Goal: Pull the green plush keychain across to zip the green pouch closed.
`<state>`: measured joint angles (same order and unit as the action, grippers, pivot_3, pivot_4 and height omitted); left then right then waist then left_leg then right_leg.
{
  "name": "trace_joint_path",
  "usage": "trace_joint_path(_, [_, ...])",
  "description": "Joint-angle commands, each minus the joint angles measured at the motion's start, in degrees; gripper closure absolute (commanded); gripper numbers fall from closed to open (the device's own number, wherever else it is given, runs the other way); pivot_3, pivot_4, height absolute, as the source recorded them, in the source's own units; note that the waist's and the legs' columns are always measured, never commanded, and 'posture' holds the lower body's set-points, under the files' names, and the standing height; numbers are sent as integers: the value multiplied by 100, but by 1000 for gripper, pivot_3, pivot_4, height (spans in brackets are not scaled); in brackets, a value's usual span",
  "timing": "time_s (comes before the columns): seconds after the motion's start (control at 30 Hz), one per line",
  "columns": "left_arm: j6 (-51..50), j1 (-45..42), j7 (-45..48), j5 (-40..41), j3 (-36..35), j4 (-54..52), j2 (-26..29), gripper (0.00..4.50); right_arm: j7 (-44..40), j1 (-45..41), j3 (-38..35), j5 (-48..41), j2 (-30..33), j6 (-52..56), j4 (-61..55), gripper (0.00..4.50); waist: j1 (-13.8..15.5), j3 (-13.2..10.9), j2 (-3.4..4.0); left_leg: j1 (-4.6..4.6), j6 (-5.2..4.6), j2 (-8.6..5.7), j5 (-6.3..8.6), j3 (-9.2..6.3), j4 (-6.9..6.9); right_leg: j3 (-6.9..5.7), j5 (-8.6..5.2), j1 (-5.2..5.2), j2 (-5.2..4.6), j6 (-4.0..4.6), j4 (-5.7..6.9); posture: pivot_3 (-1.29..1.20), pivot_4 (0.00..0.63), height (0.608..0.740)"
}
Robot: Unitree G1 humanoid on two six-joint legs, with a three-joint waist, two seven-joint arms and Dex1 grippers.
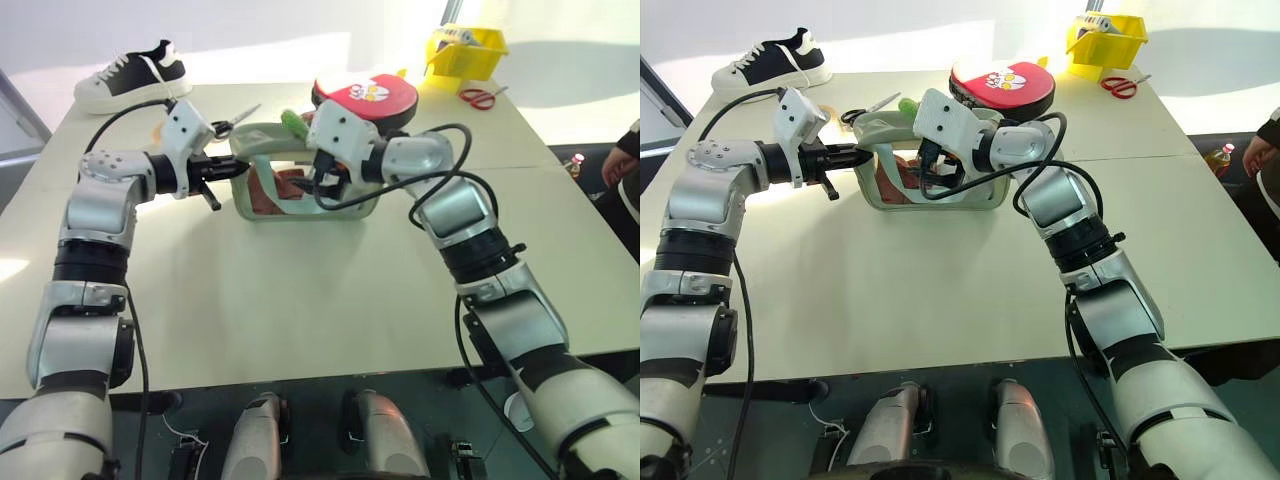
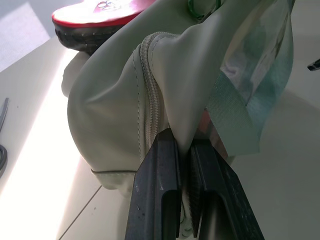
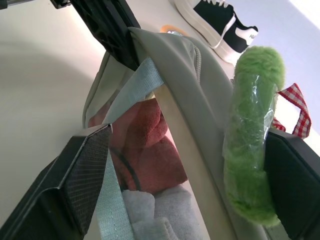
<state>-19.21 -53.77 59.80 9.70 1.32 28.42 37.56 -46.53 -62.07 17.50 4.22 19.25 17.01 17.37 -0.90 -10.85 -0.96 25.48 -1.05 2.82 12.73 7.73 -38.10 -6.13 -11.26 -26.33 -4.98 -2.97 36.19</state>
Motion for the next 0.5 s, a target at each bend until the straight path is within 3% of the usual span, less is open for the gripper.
trace_joint_path(0.03, [70,-116,-8,59,-119,-177,49,4500,-57,-185,-217,-106,48,5,-245,1963,3,0,0,0,0,0,0,0,0,0,0,0,0,0,0,0,150,740])
trace_joint_path(0.17, [101,-133,-28,50,-102,-144,4,4500,-44,-219,-434,-260,89,335,-423,4122,5,0,0,0,0,1,0,-1,0,0,0,0,0,0,0,0,150,740])
trace_joint_path(0.2, [109,-143,-30,49,-97,-132,-8,4500,-16,-244,-489,-272,118,389,-427,4460,8,0,0,0,0,1,0,-1,0,0,0,0,0,0,0,0,150,740])
trace_joint_path(0.5, [143,-137,-27,49,-94,-119,-74,4500,444,-648,-1155,-265,772,644,-145,4460,15,0,0,1,0,1,0,-2,0,0,0,0,-2,0,-1,0,150,740])
